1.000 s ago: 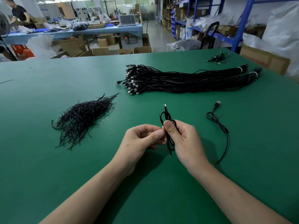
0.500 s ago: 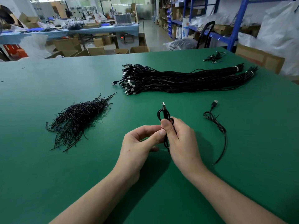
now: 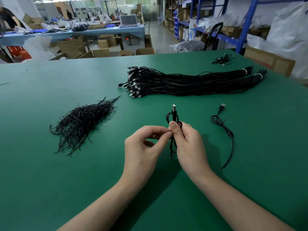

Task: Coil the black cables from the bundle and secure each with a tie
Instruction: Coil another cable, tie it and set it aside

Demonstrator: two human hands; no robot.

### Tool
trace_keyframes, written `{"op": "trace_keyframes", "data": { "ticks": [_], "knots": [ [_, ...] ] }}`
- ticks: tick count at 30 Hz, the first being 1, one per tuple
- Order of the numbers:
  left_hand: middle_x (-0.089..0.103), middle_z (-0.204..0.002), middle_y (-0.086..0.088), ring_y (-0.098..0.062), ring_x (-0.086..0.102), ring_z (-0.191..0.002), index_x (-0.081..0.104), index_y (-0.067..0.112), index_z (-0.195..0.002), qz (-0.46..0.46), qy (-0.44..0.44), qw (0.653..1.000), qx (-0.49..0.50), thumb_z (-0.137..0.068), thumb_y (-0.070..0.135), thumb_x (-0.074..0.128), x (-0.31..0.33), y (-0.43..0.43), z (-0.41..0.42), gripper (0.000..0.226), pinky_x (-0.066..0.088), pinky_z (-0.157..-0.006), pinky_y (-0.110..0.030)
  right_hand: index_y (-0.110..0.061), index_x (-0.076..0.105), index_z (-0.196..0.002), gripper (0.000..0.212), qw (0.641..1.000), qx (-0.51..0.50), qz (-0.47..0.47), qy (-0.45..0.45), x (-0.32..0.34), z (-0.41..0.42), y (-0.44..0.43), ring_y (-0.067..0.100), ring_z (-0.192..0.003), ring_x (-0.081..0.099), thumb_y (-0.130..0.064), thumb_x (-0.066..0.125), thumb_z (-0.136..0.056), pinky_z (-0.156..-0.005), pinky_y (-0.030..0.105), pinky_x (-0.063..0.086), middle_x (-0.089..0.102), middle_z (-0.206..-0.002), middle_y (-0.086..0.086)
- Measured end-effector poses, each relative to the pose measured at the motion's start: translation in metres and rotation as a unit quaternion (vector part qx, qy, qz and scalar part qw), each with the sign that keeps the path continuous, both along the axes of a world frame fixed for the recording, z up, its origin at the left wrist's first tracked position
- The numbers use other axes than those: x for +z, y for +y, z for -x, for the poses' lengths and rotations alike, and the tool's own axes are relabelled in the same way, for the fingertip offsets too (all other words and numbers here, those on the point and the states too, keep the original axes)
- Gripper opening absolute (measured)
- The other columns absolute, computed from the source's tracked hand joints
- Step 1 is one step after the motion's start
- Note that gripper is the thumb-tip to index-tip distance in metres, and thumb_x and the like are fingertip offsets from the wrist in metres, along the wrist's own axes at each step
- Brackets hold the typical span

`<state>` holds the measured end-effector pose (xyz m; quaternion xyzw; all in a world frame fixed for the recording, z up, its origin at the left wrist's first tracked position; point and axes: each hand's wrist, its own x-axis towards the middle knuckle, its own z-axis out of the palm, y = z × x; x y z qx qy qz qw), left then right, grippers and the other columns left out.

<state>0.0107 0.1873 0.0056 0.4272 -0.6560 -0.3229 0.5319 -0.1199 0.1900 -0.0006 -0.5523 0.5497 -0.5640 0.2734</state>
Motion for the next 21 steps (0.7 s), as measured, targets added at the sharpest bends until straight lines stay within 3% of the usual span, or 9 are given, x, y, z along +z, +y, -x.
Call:
{"op": "trace_keyframes", "data": {
  "ticks": [3,5,8,11,13,18,21],
  "knots": [
    [0.077,-0.094,0.009,-0.012,0.070,-0.088,0.079,0.036,-0.093,-0.041,0.016,0.999,-0.027,-0.091,0.026,0.075,0.000,0.000,0.002,0.011,0.053,-0.073,-0.040,-0.023,0.058,-0.074,0.045,0.999,-0.010,-0.023,-0.023,-0.002,0.002,-0.002,0.006,-0.067,0.048,-0.059,0.043,-0.097,-0.064,0.025,0.037,0.055,-0.075,-0.004],
    [0.078,-0.095,0.007,-0.007,0.070,-0.090,0.080,0.030,-0.093,-0.105,0.075,0.990,-0.060,-0.092,0.029,0.073,0.001,-0.002,0.003,0.007,0.053,-0.076,-0.027,-0.020,0.058,-0.075,0.047,1.000,-0.010,-0.013,-0.025,-0.001,0.003,-0.003,0.010,-0.073,0.050,-0.060,0.043,-0.093,-0.067,0.030,0.037,0.055,-0.075,-0.007],
    [0.077,-0.094,0.001,-0.005,0.068,-0.087,0.079,0.022,-0.096,-0.191,0.149,0.967,-0.076,-0.084,0.041,0.077,0.001,-0.005,0.001,0.022,0.051,-0.068,-0.019,-0.013,0.064,-0.079,0.051,1.000,0.016,0.020,0.001,0.001,0.000,-0.002,0.021,-0.092,0.058,-0.057,0.043,-0.094,-0.082,0.041,0.047,0.058,-0.088,-0.001],
    [0.077,-0.104,-0.008,-0.016,0.072,-0.096,0.076,0.017,-0.109,-0.256,0.192,0.941,-0.112,-0.077,0.045,0.082,-0.001,-0.009,-0.004,0.043,0.056,-0.073,-0.024,-0.014,0.068,-0.086,0.045,0.998,0.035,0.046,0.010,0.003,-0.003,-0.001,0.020,-0.097,0.060,-0.052,0.046,-0.096,-0.087,0.035,0.049,0.057,-0.095,-0.005],
    [0.077,-0.107,-0.009,-0.018,0.073,-0.098,0.075,0.016,-0.114,-0.270,0.203,0.930,-0.144,-0.080,0.041,0.079,-0.002,-0.012,-0.006,0.043,0.057,-0.077,-0.027,-0.016,0.068,-0.087,0.040,0.998,0.034,0.050,0.020,0.003,-0.002,-0.001,0.017,-0.096,0.059,-0.048,0.047,-0.098,-0.084,0.029,0.047,0.056,-0.095,-0.006],
    [0.077,-0.099,-0.005,-0.015,0.073,-0.094,0.074,0.014,-0.113,-0.269,0.206,0.926,-0.168,-0.082,0.034,0.076,-0.005,-0.012,-0.008,0.037,0.057,-0.077,-0.026,-0.028,0.064,-0.082,0.030,0.998,0.036,0.045,0.017,0.002,-0.002,-0.002,0.017,-0.094,0.058,-0.048,0.047,-0.097,-0.083,0.029,0.047,0.055,-0.093,-0.006],
    [0.078,-0.100,-0.007,-0.013,0.072,-0.093,0.073,0.014,-0.111,-0.265,0.199,0.931,-0.152,-0.081,0.033,0.076,-0.005,-0.012,-0.005,0.035,0.057,-0.079,-0.027,-0.027,0.065,-0.081,0.038,0.998,0.035,0.050,-0.016,-0.001,-0.004,-0.003,0.015,-0.094,0.060,-0.056,0.047,-0.097,-0.082,0.028,0.047,0.056,-0.092,-0.013]
  ]
}}
